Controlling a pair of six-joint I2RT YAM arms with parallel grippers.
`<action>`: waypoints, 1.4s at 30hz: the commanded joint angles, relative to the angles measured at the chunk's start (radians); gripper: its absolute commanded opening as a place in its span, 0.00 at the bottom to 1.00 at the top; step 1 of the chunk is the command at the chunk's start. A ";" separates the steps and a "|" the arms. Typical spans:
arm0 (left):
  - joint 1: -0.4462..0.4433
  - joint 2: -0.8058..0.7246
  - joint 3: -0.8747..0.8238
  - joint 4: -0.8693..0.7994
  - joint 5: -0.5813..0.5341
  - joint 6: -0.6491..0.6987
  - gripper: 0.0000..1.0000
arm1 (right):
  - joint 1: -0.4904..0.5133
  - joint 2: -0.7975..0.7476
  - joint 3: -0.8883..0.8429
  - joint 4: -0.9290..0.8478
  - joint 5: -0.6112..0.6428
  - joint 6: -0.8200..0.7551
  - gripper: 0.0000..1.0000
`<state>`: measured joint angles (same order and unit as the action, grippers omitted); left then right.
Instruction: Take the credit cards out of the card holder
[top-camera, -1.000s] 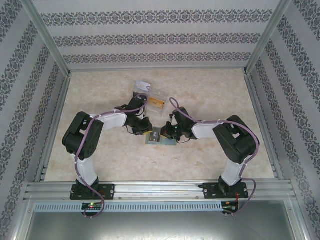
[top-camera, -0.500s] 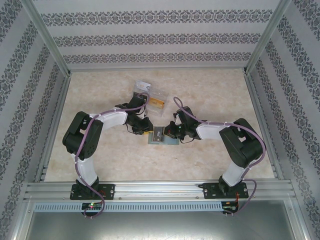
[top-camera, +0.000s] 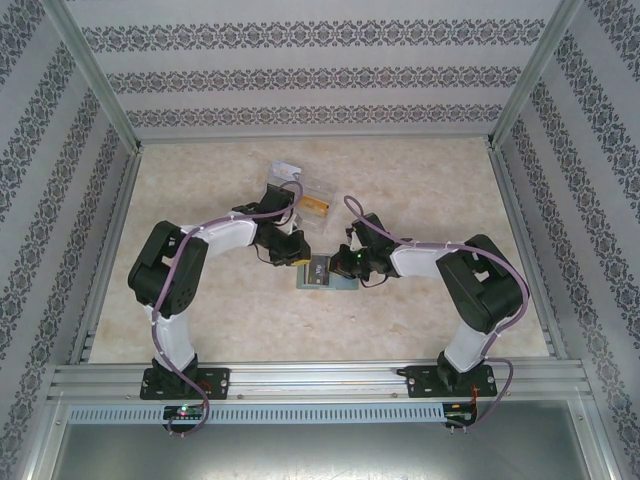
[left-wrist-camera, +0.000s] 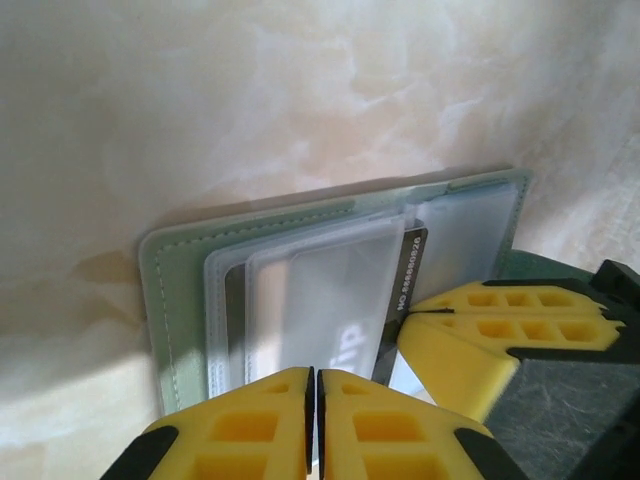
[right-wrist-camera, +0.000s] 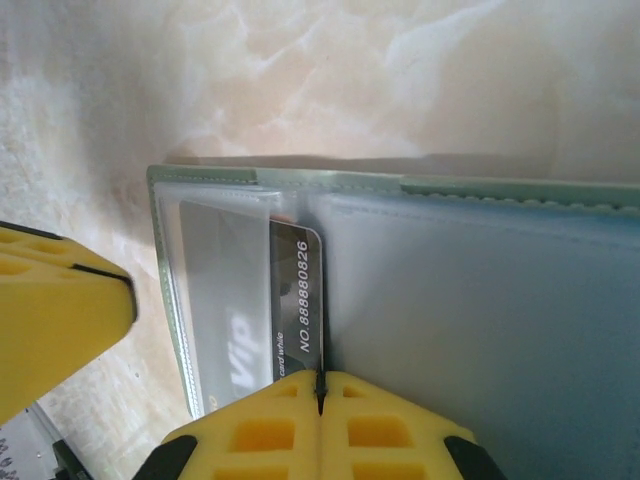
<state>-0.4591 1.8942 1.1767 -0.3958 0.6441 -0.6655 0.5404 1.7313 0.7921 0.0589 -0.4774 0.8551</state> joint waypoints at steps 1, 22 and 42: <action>-0.012 0.042 0.015 -0.017 0.018 0.025 0.12 | -0.002 0.014 0.021 -0.028 0.032 -0.035 0.00; -0.014 0.072 -0.012 -0.063 -0.058 0.042 0.10 | -0.005 0.037 0.025 0.031 -0.008 0.005 0.20; -0.013 0.077 -0.011 -0.058 -0.066 0.019 0.13 | -0.049 -0.084 -0.071 0.028 0.087 -0.020 0.00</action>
<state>-0.4637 1.9369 1.1790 -0.3977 0.6350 -0.6540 0.5003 1.6867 0.7494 0.0830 -0.4450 0.8574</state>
